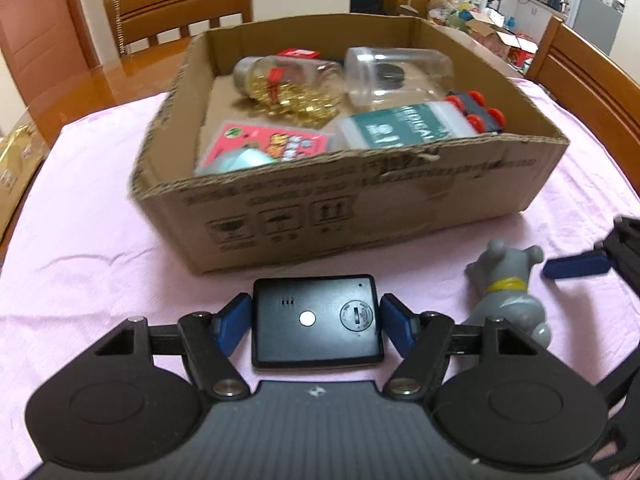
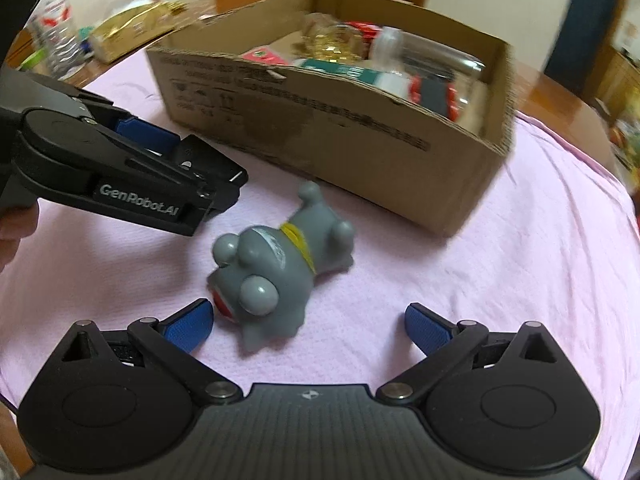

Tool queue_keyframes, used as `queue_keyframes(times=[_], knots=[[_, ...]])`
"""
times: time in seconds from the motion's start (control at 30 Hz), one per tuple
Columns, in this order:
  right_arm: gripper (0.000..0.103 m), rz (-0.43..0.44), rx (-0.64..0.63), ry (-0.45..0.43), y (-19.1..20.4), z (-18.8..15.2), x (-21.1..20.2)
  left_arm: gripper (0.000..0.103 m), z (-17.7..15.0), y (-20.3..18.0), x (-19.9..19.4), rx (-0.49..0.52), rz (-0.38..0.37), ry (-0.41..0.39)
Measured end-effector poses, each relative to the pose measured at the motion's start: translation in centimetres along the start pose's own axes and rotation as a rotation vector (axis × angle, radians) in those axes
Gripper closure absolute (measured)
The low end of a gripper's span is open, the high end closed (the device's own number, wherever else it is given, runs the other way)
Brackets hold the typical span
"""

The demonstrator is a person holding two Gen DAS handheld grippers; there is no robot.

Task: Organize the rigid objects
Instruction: 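Close the left gripper on the black device while the right closes on the gray figure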

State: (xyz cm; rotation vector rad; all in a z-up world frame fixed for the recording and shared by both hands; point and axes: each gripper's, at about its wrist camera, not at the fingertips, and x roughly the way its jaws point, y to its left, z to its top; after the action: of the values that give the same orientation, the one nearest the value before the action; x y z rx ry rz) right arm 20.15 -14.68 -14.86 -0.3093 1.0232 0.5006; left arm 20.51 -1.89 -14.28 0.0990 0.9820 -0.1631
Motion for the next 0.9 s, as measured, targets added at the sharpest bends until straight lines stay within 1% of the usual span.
queue_keyframes(times=[0.13,0.23,0.33,0.43,0.6,0.67,0.8,0.9], knots=[[0.0,0.03,-0.088,-0.029,0.2,1.7,0.3,0.033,-0.3,0.8,-0.3,-0.007,0.004,0.008],[0.0,0.076,-0.139,-0.038,0.3,3.1,0.6,0.033,-0.5,0.9,-0.4,-0.006,0.003,0.006],[0.0,0.121,-0.166,-0.009,0.6,3.8,1.1,0.033,-0.6,1.0,-0.4,-0.009,0.002,0.009],[0.0,0.151,-0.173,0.031,1.3,3.6,1.1,0.033,-0.7,1.4,-0.5,-0.008,0.003,0.009],[0.0,0.152,-0.147,0.067,2.0,2.4,0.2,0.033,-1.0,2.0,-0.7,-0.019,0.013,0.011],[0.0,0.143,-0.126,0.061,2.2,2.0,-0.1,0.032,-1.1,1.9,-0.8,-0.022,0.018,0.006],[0.001,0.09,-0.063,0.031,2.4,2.1,-0.1,0.031,-1.2,1.8,-0.8,-0.036,0.029,0.004],[0.007,0.047,-0.058,0.022,2.3,2.5,0.2,0.022,-1.0,1.7,-0.6,-0.053,0.054,0.018]])
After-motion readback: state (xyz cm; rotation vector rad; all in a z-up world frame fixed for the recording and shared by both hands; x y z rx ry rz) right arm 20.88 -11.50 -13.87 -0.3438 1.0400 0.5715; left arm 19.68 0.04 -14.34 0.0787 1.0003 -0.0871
